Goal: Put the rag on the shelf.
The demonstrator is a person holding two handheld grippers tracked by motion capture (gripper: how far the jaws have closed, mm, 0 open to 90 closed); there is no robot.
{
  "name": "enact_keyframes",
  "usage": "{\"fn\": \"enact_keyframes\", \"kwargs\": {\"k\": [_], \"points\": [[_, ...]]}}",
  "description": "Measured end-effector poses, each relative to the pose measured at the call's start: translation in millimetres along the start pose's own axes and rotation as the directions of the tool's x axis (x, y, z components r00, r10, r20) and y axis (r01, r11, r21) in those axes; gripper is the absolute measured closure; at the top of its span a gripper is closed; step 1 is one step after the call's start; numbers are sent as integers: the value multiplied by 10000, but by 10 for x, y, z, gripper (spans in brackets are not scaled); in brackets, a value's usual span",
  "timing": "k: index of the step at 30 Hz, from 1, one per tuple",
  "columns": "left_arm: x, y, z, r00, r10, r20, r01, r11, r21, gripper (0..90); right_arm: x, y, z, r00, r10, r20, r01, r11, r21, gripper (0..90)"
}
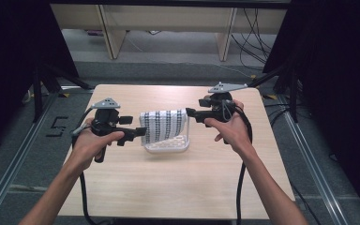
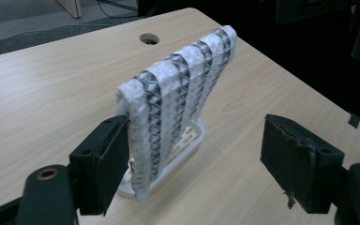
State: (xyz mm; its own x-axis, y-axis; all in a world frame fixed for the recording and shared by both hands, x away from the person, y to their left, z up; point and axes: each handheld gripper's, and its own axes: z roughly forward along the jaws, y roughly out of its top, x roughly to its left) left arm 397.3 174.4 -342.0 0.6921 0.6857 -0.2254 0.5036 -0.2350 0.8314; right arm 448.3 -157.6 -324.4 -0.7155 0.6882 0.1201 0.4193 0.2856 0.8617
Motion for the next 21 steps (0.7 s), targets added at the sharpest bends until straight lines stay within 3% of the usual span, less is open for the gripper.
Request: {"fn": "enact_keyframes", "kwargs": {"k": [1,2,3,5,8,11,12,13,21], "points": [[-13,-15,-5,10000,36,71,-36,10000,-10,234,14,-13,-4,9999,144,62,-144,9999,-30,360],[-28,-34,-9,10000,41,91,-40,9999,-99,233,6,-17,-6,10000,-5,-49,5,10000,-54,360],[-40,-50,-13,9999,14,148,-12,9999,-131,233,28,-27,-24,9996,289,19,-289,9996,0,357],[-64,-78,-24,9998,30,176,-27,9999,-154,232,7,-42,-16,9998,-118,-136,116,9998,-158,355],[-96,-121,-40,9996,47,267,-40,9996,-276,231,42,-64,-54,9997,240,-51,-240,9997,-59,352],[-135,-169,-54,9995,173,254,-167,9996,-247,230,49,-83,-69,9999,50,-165,-52,9999,-116,351],[-145,-189,-55,9995,210,249,-204,9995,-250,229,70,-87,-87,9997,228,-117,-229,9997,-67,349],[-151,-207,-60,9993,192,331,-184,9996,-233,228,61,-97,-82,9997,69,-220,-73,9998,-194,348],[-234,-347,-70,9984,365,433,-349,9987,-362,228,130,-196,-150,9994,234,-271,-238,9996,-142,334]]}}
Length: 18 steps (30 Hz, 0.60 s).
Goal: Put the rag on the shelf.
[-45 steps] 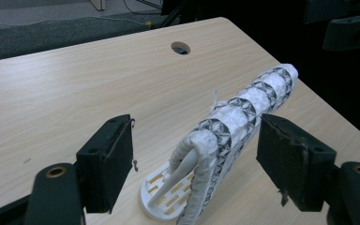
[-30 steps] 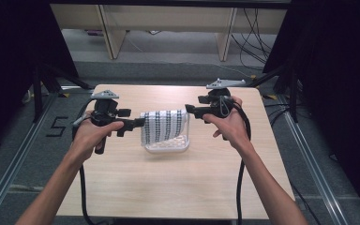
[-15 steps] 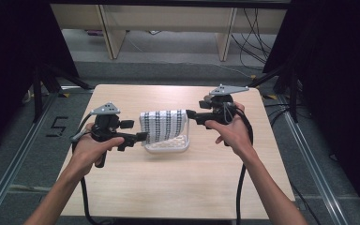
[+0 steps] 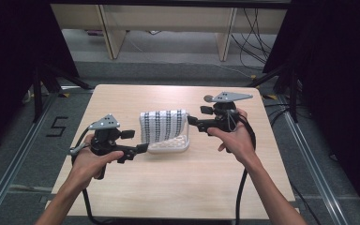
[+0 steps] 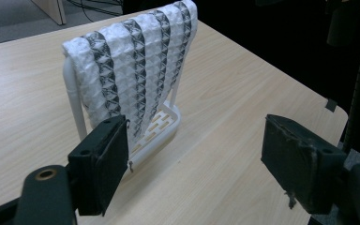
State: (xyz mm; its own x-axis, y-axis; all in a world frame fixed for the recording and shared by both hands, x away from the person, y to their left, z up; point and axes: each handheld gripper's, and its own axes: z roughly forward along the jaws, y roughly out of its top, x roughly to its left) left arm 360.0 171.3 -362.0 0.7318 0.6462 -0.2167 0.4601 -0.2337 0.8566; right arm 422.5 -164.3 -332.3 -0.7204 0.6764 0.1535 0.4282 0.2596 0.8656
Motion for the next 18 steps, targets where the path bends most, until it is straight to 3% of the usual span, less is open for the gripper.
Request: {"fn": "enact_keyframes", "kwargs": {"k": [5,7,10,11,12,14,15,16,18], "points": [[-57,-81,26,9999,106,67,-107,9999,108,228,23,-79,0,9996,-147,-226,144,9998,-139,331],[-84,-109,31,9998,188,-70,-187,9995,244,228,46,-105,-14,9998,-25,-212,21,9998,-177,330],[-96,-145,49,9995,295,82,-296,9994,204,228,45,-135,-22,9997,-194,-166,192,9997,-135,329],[-108,-155,52,9995,319,-56,-318,9994,143,228,68,-147,-30,9998,80,-193,-81,9999,-74,329],[-108,-153,46,9993,362,-61,-360,9990,281,228,49,-158,-19,9997,-175,-195,172,9997,-162,329],[-118,-169,53,9992,386,-75,-384,9990,217,228,47,-174,-33,9996,-239,-117,238,9997,-79,328],[-122,-171,51,9992,400,-64,-398,9988,272,228,58,-185,-39,9999,-57,-120,56,10000,-53,328],[-130,-175,50,9993,368,-38,-367,9989,282,228,43,-191,-29,9995,-246,-210,242,9996,-172,328],[-144,-191,50,9992,401,-85,-399,9990,215,228,64,-203,-58,9999,58,-100,-58,10000,-28,326]]}}
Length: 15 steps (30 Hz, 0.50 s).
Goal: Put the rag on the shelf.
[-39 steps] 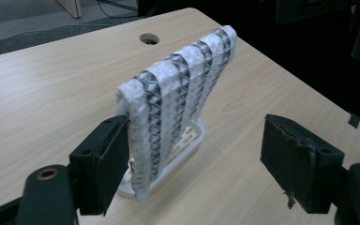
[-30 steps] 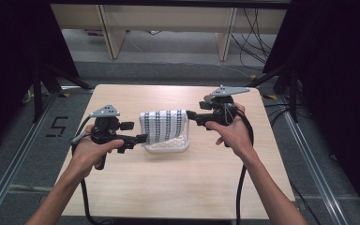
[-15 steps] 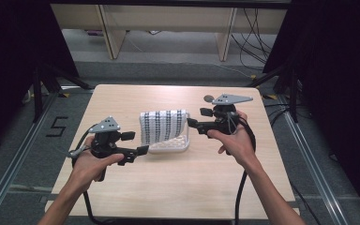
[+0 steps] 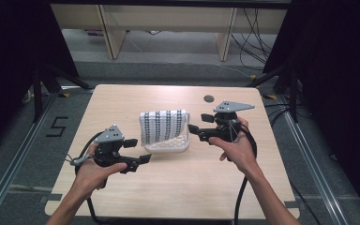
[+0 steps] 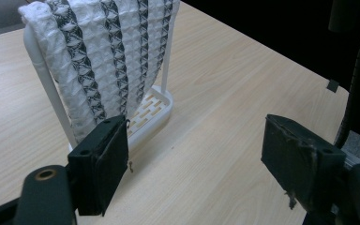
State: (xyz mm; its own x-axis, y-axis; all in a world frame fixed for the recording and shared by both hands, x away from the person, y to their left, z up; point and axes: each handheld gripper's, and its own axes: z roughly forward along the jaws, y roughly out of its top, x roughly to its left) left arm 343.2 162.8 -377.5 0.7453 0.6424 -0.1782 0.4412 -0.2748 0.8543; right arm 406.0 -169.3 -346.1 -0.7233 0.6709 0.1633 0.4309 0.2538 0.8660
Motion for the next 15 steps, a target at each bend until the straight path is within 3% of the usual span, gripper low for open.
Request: {"fn": "enact_keyframes", "kwargs": {"k": [2,6,7,10,11,14,15], "points": [[-10,-14,2,9999,68,78,-68,10000,52,228,-15,-17,6,9996,-282,-30,282,9995,-121,325],[-48,-42,-4,9999,101,27,-101,9999,105,228,1,-51,-28,10000,-44,-52,44,10000,-40,319],[-56,-51,-5,9999,122,54,-122,9999,57,228,-15,-62,-30,9997,-253,-54,253,9997,-70,318],[-69,-80,-10,9999,134,56,-135,9999,25,228,-5,-102,-64,9999,-125,-57,125,9999,-49,315],[-71,-98,-3,9999,153,58,-153,9999,-65,228,-18,-114,-73,9993,-366,6,366,9992,-131,313],[-79,-132,-5,9999,117,124,-117,9999,-3,228,-2,-157,-102,9999,-59,-112,57,9999,-161,311],[-85,-146,-2,9999,109,94,-108,9999,-64,228,-11,-165,-117,9996,-289,-19,288,9994,-168,310]]}}
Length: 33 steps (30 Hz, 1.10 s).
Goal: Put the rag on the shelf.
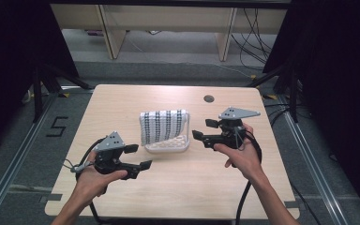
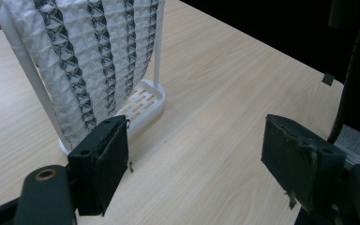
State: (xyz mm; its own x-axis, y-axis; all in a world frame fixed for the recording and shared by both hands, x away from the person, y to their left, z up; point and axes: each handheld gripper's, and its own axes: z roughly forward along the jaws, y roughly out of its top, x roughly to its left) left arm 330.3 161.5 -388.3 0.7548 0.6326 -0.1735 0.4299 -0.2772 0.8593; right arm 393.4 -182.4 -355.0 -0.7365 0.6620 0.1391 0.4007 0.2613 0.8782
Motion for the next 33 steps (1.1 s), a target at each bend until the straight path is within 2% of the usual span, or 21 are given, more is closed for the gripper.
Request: {"fn": "enact_keyframes", "kwargs": {"k": [1,2,3,4,5,6,8,11,13,14,15,17,18,19,20,22,24,25,27,28,33], "points": [[-4,-10,-3,10000,32,14,-32,10000,51,228,21,-10,-14,9998,196,-15,-196,9998,80,309],[-9,-17,-7,10000,48,42,-48,9999,91,228,7,-21,-5,9998,-99,-146,97,9999,-93,308],[-15,-27,-7,9999,54,93,-54,10000,66,228,24,-31,-19,9998,104,-140,-104,9999,-21,307],[-20,-35,-11,9999,46,146,-47,10000,59,228,25,-36,-25,9998,-77,-178,75,9999,-67,305],[-25,-44,-17,9998,40,204,-42,9999,97,228,46,-46,-35,9998,136,-141,-137,9999,-52,304],[-25,-57,-13,9993,26,380,-26,10000,0,228,55,-45,-54,9999,37,-158,-37,10000,26,304],[-42,-72,-23,9996,81,276,-83,9999,81,228,90,-66,-66,9995,182,-257,-183,9998,-26,303],[-56,-109,-24,9990,151,420,-153,9999,51,228,103,-100,-73,9996,-149,-223,147,9999,-83,301],[-69,-136,-24,9990,106,439,-105,9999,-20,228,130,-126,-89,9993,108,-354,-108,9999,4,299],[-72,-150,-27,9990,130,420,-130,9999,-2,228,143,-138,-106,9997,101,-220,-98,9999,110,297],[-78,-163,-30,9992,132,368,-134,9999,48,228,132,-150,-99,9996,-64,-282,64,10000,-9,296],[-86,-200,-25,9991,93,412,-94,10000,23,227,140,-182,-112,9995,11,-312,-10,10000,34,290],[-86,-220,-17,9989,97,452,-97,10000,-10,227,130,-195,-114,9993,-272,-261,272,9996,-19,287],[-93,-240,-16,9992,70,400,-71,10000,21,226,147,-216,-127,9999,-41,-157,42,10000,51,283],[-89,-260,-6,9987,95,495,-96,10000,8,226,141,-235,-122,9996,-157,-239,157,9999,11,281],[-100,-294,-4,9992,173,367,-177,9998,125,226,156,-278,-143,9998,93,-178,-91,9999,121,276],[-105,-317,-3,9994,187,276,-190,9997,117,226,143,-308,-147,9997,-159,-167,159,9999,44,270],[-102,-329,1,9992,163,364,-166,9998,68,225,159,-324,-160,9999,68,-142,-66,9998,175,270],[-97,-346,-2,9993,214,298,-218,9997,144,219,161,-358,-162,9998,121,-138,-119,9998,157,270],[-85,-364,9,9990,234,389,-237,9997,72,215,151,-374,-162,9999,-109,-92,110,9999,94,270],[-61,-474,34,9992,102,375,-108,9998,157,211,171,-483,-163,10000,-42,50,41,9993,369,270]]}}
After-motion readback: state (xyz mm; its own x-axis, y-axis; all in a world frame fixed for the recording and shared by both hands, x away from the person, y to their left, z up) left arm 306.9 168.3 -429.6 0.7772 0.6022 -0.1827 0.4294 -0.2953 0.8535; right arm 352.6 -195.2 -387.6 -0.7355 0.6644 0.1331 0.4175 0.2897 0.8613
